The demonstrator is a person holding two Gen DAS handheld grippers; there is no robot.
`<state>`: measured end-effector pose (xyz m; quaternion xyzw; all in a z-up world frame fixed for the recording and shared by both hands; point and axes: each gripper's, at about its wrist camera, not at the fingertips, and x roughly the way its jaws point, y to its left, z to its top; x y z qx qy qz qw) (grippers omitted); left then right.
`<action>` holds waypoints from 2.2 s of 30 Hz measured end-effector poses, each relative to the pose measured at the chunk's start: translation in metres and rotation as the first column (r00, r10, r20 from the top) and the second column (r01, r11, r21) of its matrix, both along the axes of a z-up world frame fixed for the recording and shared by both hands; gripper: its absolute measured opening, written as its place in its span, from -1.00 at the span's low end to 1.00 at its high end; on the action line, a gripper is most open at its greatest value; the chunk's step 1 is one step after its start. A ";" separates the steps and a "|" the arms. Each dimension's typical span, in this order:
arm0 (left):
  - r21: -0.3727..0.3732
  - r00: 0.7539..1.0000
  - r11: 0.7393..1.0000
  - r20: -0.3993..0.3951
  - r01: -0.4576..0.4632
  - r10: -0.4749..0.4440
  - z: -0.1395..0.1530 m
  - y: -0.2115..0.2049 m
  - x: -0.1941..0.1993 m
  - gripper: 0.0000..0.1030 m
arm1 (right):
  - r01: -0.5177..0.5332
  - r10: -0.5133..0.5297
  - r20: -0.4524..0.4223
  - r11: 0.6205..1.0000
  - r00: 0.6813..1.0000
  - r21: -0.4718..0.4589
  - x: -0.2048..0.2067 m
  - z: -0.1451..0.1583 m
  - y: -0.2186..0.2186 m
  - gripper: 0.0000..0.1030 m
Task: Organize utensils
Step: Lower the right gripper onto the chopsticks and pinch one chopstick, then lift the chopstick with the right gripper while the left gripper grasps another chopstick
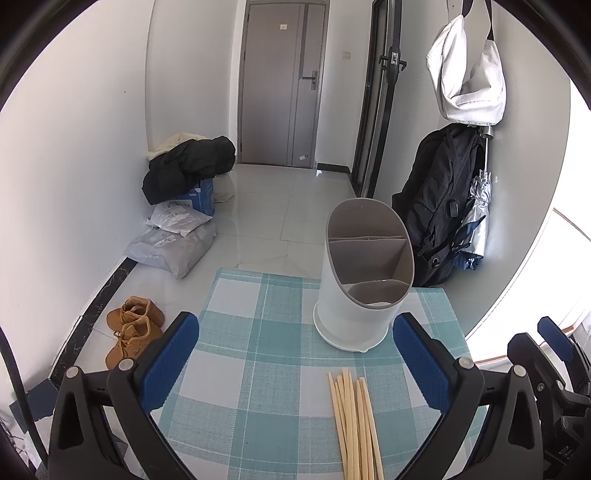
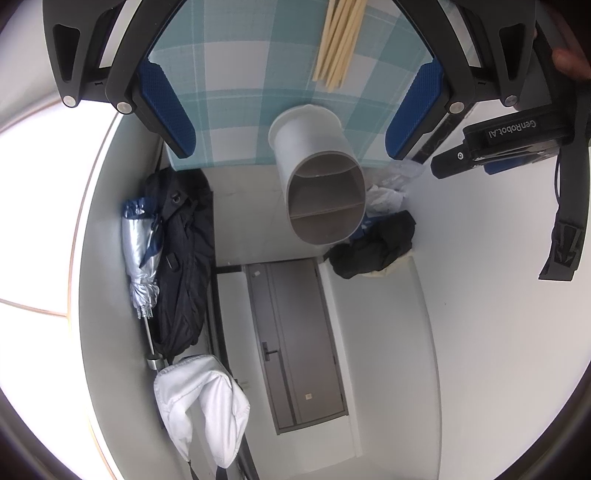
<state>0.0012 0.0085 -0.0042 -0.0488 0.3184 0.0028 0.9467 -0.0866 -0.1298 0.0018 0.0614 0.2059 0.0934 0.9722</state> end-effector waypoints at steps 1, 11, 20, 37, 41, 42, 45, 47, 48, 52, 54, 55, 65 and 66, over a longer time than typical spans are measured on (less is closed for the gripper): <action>0.002 1.000 1.000 0.000 0.000 0.000 0.000 0.000 0.000 0.98 | -0.001 0.001 -0.003 1.000 1.000 -0.002 0.001 -0.001 0.000 1.00; 0.026 0.992 0.999 -0.123 -0.027 0.030 -0.021 0.015 0.016 0.98 | -0.073 0.058 -0.251 0.996 0.966 -0.051 0.032 -0.039 0.018 0.88; 0.041 0.967 0.998 -0.249 -0.048 0.057 -0.042 0.036 0.030 0.98 | -0.224 0.093 -0.542 0.958 0.835 -0.180 0.071 -0.107 0.052 0.12; 0.034 0.930 0.996 -0.356 -0.082 0.089 -0.068 0.073 0.045 0.98 | -0.306 0.103 -0.654 0.930 0.749 -0.204 0.091 -0.132 0.073 -0.70; 0.035 0.924 0.996 -0.371 -0.081 0.088 -0.071 0.072 0.047 0.98 | -0.305 0.082 -0.651 0.922 0.755 -0.238 0.100 -0.135 0.074 -0.77; 0.039 0.923 0.996 -0.374 -0.079 0.088 -0.072 0.071 0.047 0.99 | -0.309 0.079 -0.646 0.917 0.759 -0.251 0.101 -0.136 0.077 -0.77; 0.055 0.924 0.997 -0.374 -0.059 0.076 -0.075 0.068 0.046 0.98 | -0.325 0.066 -0.636 0.897 0.769 -0.299 0.106 -0.137 0.089 -0.75; 0.065 0.924 0.997 -0.377 -0.047 0.068 -0.077 0.067 0.044 0.98 | -0.331 0.071 -0.625 0.891 0.778 -0.310 0.110 -0.137 0.093 -0.75; 0.070 0.923 0.997 -0.379 -0.042 0.065 -0.078 0.067 0.042 0.98 | -0.331 0.079 -0.620 0.893 0.781 -0.303 0.110 -0.135 0.091 -0.78; 0.065 0.921 0.998 -0.387 -0.022 0.045 -0.080 0.062 0.036 0.98 | -0.293 0.115 -0.605 0.934 0.788 -0.204 0.114 -0.137 0.074 -0.91; 0.072 0.923 0.997 -0.383 -0.013 0.040 -0.079 0.056 0.033 0.98 | -0.250 0.115 -0.602 0.957 0.790 -0.145 0.115 -0.135 0.060 -0.92; 0.064 0.923 0.998 -0.383 -0.007 0.030 -0.079 0.053 0.032 0.98 | -0.230 0.127 -0.595 0.968 0.793 -0.099 0.115 -0.132 0.052 -0.92; -0.003 0.860 0.995 -0.503 0.103 -0.090 -0.102 0.012 0.035 0.98 | -0.080 0.160 -0.415 0.976 0.896 0.203 0.103 -0.083 -0.024 -0.92; 0.000 0.846 0.993 -0.524 0.115 -0.098 -0.107 0.006 0.036 0.98 | -0.067 0.157 -0.408 0.972 0.899 0.227 0.102 -0.081 -0.028 -0.92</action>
